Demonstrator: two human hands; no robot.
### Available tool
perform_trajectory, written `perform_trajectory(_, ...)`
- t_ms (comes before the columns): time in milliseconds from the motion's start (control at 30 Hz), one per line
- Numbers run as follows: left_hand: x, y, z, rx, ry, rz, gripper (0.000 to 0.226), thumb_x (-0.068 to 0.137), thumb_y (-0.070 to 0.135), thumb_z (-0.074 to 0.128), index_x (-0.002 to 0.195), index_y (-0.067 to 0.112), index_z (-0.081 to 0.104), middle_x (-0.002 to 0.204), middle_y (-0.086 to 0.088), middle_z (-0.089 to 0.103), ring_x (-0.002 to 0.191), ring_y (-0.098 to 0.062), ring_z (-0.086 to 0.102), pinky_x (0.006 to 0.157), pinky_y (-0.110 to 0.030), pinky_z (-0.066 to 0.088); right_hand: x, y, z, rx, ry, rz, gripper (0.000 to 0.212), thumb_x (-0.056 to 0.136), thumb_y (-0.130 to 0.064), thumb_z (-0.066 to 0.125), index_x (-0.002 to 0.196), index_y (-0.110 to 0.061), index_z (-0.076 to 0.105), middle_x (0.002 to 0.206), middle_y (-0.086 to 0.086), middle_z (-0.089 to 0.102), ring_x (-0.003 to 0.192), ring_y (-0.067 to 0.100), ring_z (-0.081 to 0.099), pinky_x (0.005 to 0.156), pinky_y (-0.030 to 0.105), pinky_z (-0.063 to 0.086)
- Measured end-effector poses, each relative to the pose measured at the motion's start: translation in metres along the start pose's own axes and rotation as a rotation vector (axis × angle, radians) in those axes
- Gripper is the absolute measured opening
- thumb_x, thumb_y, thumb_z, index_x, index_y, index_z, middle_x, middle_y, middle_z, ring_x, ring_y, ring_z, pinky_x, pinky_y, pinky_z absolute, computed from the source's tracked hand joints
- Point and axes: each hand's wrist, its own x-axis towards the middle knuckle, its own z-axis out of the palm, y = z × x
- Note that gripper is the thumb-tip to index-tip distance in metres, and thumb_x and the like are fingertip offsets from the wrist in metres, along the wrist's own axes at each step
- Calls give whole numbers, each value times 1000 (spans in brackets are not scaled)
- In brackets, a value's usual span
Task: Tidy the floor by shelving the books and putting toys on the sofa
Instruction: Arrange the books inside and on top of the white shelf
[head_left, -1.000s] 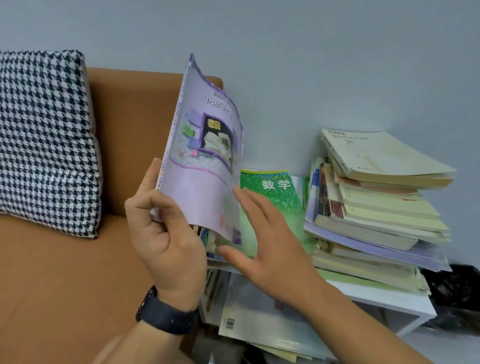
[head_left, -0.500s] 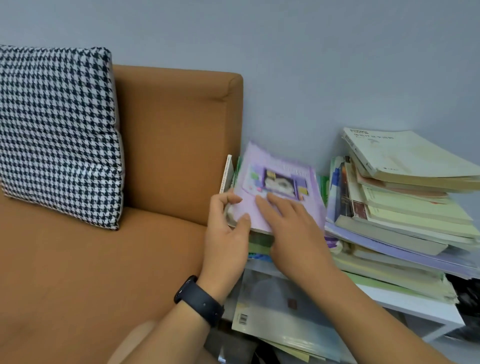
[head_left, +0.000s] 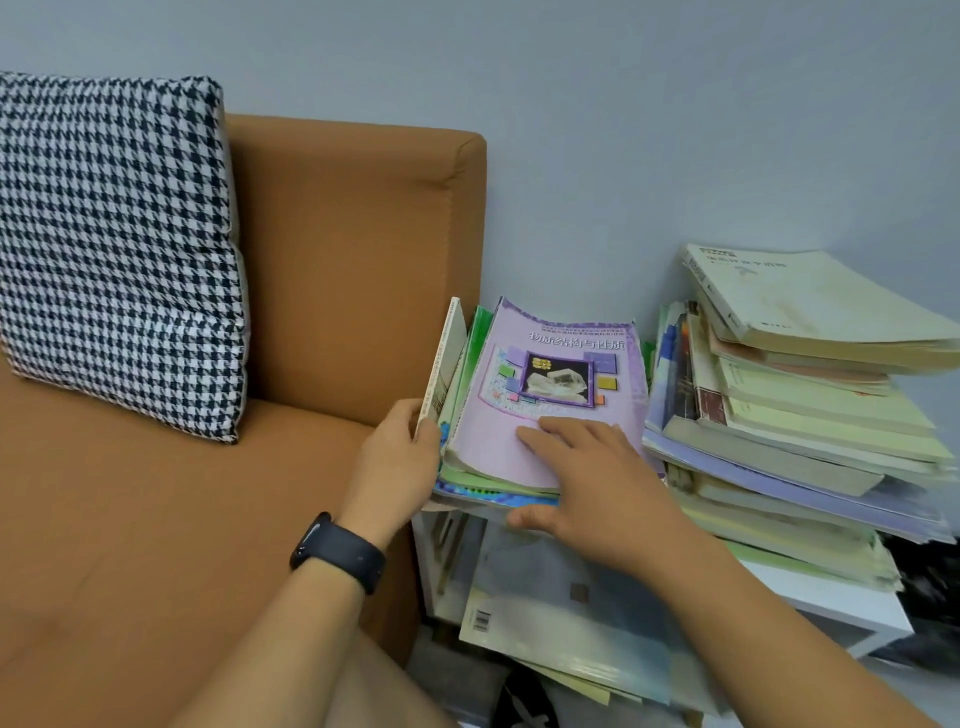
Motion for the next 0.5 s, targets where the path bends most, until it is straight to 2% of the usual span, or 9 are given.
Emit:
perform_trajectory(67,-1,-3,-1,-2,-40,42,21,107,34,40,110,32,61,96,11,71,75,0,66,50,-13,43,-1,1,0,0,14,-32,85,87,-74,53,157,-38,20,164,-10,22,148,19,20,125,47,15)
perform_trajectory(167,0,-4,-3,-118,-42,28,25,108,32,40,103,30,64,92,8,74,83,-12,71,63,-30,53,-2,-3,3,-10,43,-102,77,93,-67,50,158,-40,17,164,-11,22,149,18,22,125,49,14)
perform_trajectory(233,3,-5,-1,-174,-50,5,25,108,29,40,105,28,65,95,6,74,88,-15,71,62,-27,51,1,-4,5,-18,47,-116,76,94,-65,50,158,-40,17,164,-10,24,149,19,23,125,49,15)
perform_trajectory(333,2,-3,5,-279,-87,-26,26,109,25,41,111,20,66,102,2,74,91,-13,70,62,-18,51,3,0,3,7,39,-127,68,98,-63,45,157,-41,19,164,-13,24,150,18,22,124,44,22)
perform_trajectory(367,2,-3,7,-330,-107,-49,26,109,23,41,112,18,66,105,0,75,94,-15,71,68,-21,54,1,3,0,22,37,-118,65,99,-61,43,157,-42,21,164,-15,23,150,17,23,122,41,25)
perform_trajectory(433,5,-3,9,-472,-162,-97,27,109,19,41,115,15,67,112,-6,75,105,-23,71,88,-37,58,-3,8,-8,72,49,-95,61,100,-58,44,156,-43,24,162,-19,26,148,13,28,115,36,34)
perform_trajectory(500,6,0,8,-583,-204,-135,28,109,17,42,117,7,66,114,-13,74,110,-32,69,96,-49,55,-7,5,-11,100,84,-87,58,102,-50,47,156,-42,26,159,-18,32,141,14,39,106,36,42)
